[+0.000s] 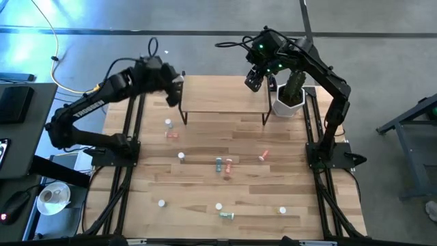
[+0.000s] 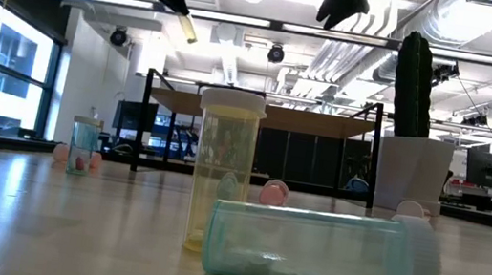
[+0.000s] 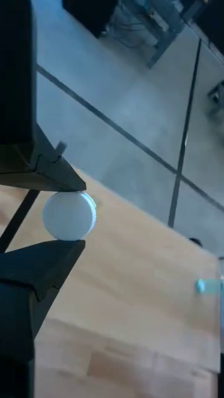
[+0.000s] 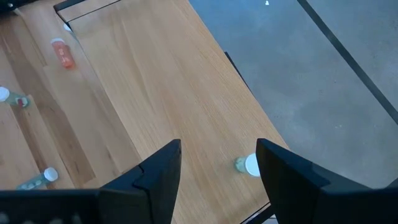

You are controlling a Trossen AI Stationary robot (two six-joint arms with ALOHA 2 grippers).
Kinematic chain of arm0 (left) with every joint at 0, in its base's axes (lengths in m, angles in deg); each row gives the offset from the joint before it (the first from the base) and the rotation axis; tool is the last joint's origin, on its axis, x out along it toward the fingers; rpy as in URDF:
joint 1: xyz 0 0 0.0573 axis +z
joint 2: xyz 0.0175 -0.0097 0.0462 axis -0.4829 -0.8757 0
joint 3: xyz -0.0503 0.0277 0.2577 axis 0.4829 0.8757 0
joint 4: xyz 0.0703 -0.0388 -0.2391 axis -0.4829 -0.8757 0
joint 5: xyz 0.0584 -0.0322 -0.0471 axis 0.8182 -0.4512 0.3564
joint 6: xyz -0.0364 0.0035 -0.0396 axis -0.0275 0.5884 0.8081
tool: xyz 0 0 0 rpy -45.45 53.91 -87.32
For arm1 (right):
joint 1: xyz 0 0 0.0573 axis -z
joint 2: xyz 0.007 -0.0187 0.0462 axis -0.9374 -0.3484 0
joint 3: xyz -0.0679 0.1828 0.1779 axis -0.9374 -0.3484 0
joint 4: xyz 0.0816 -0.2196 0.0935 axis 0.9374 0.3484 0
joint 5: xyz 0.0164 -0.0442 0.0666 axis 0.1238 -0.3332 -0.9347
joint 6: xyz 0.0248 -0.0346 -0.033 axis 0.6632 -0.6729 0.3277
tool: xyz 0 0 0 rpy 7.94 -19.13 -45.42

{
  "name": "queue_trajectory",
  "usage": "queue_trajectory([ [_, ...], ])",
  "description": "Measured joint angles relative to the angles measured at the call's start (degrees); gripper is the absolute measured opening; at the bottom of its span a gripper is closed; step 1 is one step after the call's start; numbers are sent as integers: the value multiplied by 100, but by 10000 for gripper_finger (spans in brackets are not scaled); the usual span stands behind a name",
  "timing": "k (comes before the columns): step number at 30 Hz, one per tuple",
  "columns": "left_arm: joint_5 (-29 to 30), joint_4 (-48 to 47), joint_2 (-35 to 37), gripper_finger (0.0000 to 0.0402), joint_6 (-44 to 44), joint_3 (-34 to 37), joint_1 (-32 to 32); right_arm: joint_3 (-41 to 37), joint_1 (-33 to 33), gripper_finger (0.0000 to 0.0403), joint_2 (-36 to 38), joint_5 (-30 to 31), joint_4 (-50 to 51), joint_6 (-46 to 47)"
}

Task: Pick and place medicine bottles onto shelf by color
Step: Put the top left yellow pill bottle on the shelf

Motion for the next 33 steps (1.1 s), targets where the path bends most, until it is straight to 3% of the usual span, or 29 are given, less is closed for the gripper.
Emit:
queue_trajectory([
  [7,-225,-608,-928,112,-296,-1111,434,0,0,199,0,0,0,195],
  [18,-239,-1842,-2617,112,19,-2822,510,0,0,199,0,0,0,153],
  [33,-505,-2713,-3741,112,309,-3132,517,0,-2,199,0,0,2,149],
])
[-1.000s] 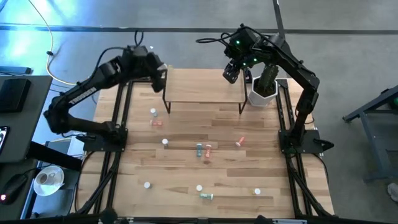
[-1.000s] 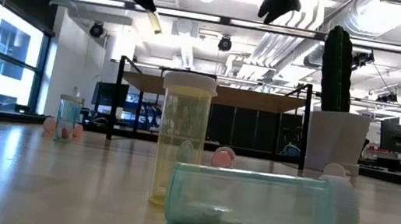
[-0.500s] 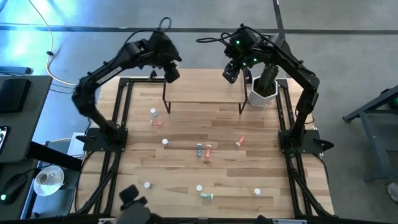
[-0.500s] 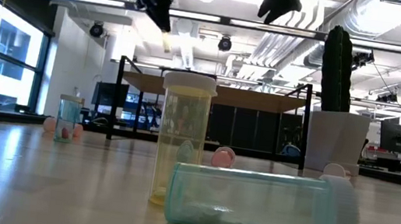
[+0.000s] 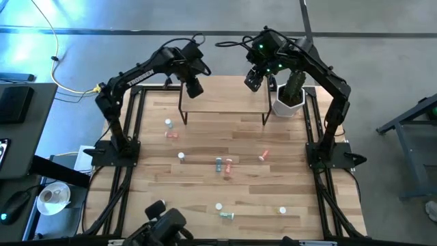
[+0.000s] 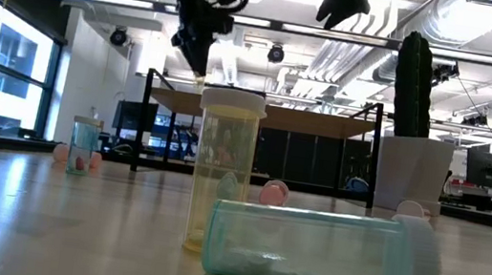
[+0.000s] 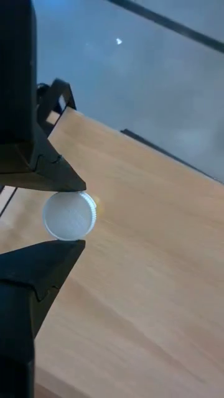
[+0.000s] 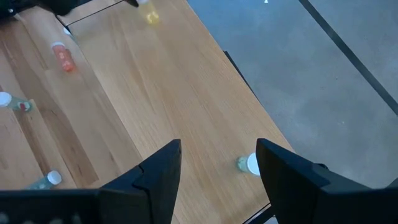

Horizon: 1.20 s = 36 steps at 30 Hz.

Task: Pick and place medicine bottles onto shelf by color
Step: Put the top left yellow pill bottle on the shelf

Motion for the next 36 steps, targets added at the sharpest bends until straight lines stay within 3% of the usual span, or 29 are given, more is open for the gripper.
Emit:
queue_trajectory([
  [21,-82,28,-86,115,0,-11,2,0,2,199,0,0,2,0],
  [36,-56,47,-112,163,-94,13,2,0,1,199,0,0,4,0],
])
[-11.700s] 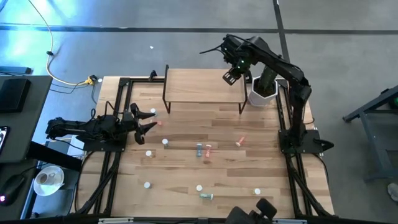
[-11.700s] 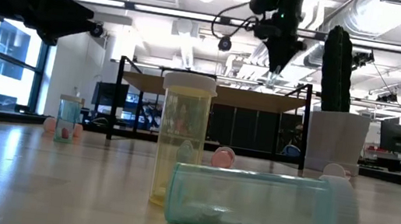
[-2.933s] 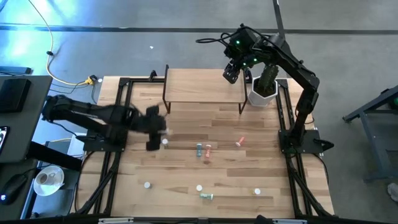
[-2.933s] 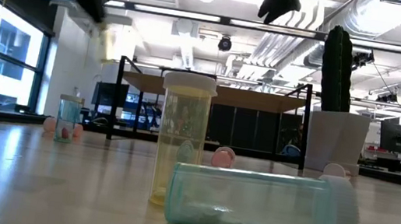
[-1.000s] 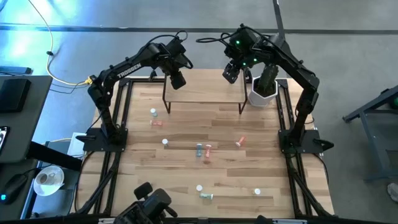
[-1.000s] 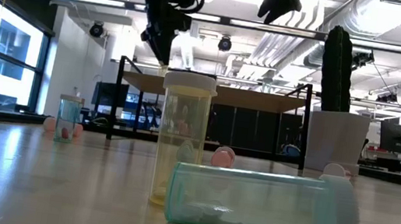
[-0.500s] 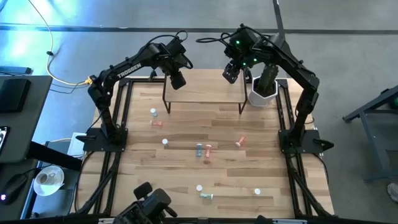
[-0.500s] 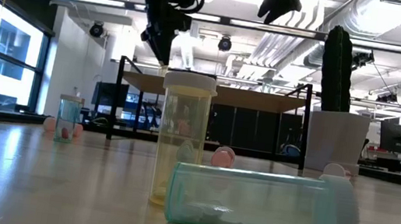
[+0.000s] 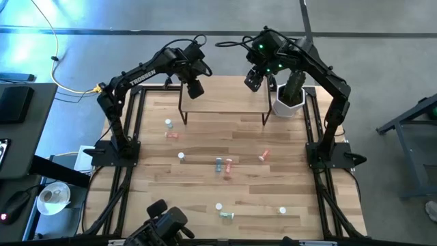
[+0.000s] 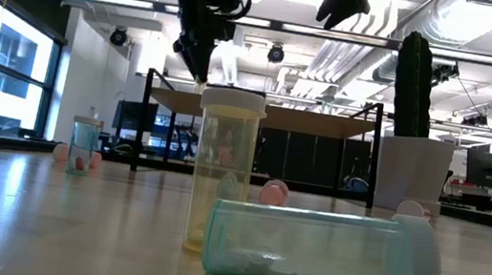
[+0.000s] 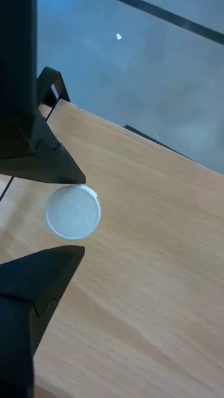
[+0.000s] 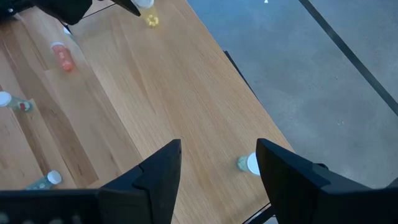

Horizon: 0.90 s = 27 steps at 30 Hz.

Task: Pick and place medicine bottles onto shelf by color
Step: Put the top left yellow pill bottle on the shelf, then put the right pink pill bottle on the shelf

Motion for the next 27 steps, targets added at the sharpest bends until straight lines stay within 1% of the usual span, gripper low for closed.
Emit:
queue_trajectory([
  [3,33,5,0,161,-78,0,0,0,-1,199,0,0,2,0],
  [8,326,7,3,161,-102,-2,0,0,0,199,0,0,2,0],
  [18,280,12,175,163,-164,-9,0,1,0,199,0,0,7,0],
  [23,324,12,367,163,-188,-9,4,0,-2,199,0,0,7,-62],
  [27,423,-17,662,163,-358,-9,-9,0,-82,199,0,7,84,-229],
])
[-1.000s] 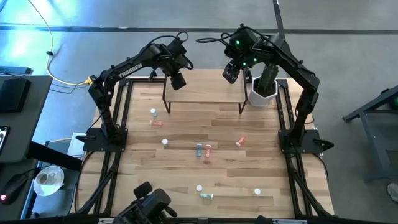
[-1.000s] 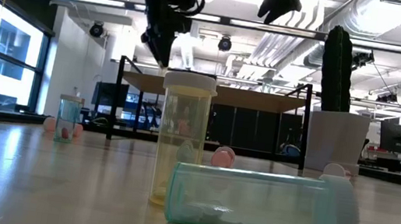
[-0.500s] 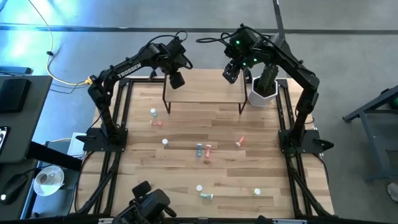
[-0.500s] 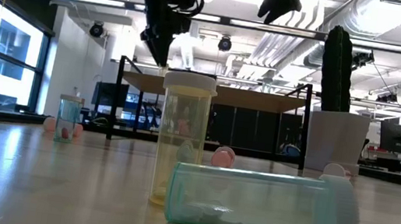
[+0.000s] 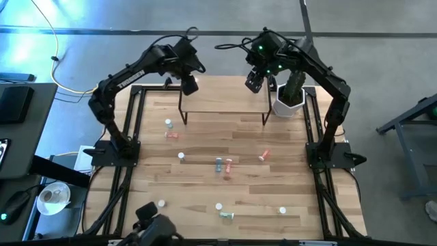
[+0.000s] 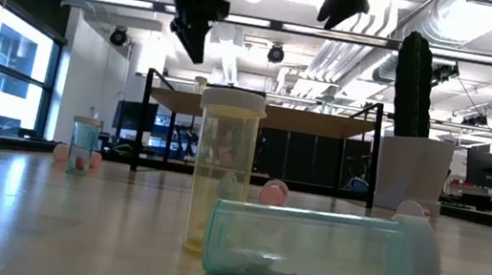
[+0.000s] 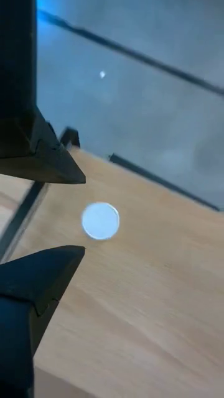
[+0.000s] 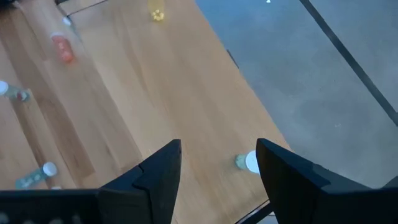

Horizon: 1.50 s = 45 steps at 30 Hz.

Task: Pick and place medicine bottles onto shelf by color
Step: Put the right pink pill bottle on the shelf

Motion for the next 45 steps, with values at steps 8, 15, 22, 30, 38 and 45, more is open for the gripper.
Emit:
queue_trajectory([
  [8,-221,-12,870,163,419,-2,0,0,-310,199,0,-2,414,-29],
  [15,-753,69,1827,163,805,666,-62,-145,-758,199,17,121,707,126],
  [22,-763,1068,2740,163,1241,2288,-362,-1209,-1163,199,212,295,508,263],
  [30,-751,1970,3282,163,1520,3686,-792,-2747,-1522,199,640,302,-358,888],
  [38,-792,2903,3777,163,2039,4921,-1174,-4332,-1983,199,1305,295,-1249,1863],
  [45,-789,2969,4080,163,2506,5452,-1619,-5426,-2346,199,1702,296,-2177,2384],
])
